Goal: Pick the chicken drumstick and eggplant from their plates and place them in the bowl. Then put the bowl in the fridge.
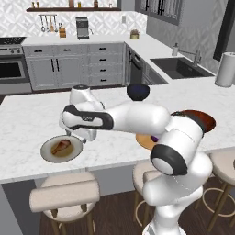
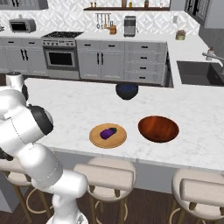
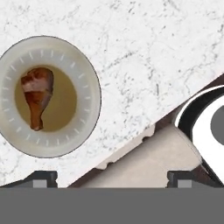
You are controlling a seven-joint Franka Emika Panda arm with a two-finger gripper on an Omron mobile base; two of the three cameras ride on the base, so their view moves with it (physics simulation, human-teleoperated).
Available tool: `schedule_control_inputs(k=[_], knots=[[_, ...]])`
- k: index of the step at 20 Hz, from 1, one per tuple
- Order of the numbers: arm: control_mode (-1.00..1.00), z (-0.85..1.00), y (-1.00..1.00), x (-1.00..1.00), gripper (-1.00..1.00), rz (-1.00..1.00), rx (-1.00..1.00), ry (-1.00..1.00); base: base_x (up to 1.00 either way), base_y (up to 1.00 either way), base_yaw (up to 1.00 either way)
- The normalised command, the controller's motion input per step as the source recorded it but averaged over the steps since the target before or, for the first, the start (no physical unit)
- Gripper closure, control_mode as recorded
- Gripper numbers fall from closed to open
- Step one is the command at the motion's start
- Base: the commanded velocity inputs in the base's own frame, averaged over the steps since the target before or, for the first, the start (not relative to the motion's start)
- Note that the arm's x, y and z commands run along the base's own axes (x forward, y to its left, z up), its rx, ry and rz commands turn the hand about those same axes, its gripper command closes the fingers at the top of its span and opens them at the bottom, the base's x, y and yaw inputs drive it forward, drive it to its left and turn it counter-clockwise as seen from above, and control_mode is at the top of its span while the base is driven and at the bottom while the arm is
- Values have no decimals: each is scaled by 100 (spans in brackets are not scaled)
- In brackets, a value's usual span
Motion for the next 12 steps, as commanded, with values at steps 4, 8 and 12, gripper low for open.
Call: schedule_control_inputs(k=[4, 8, 12], knots=[[-100, -34, 1, 33, -100, -4, 0, 1, 0, 0, 0], [-100, -29, 21, 45, -100, 0, 0, 0, 0, 0, 0], [-100, -36, 41, 36, -100, 0, 0, 0, 0, 0, 0]])
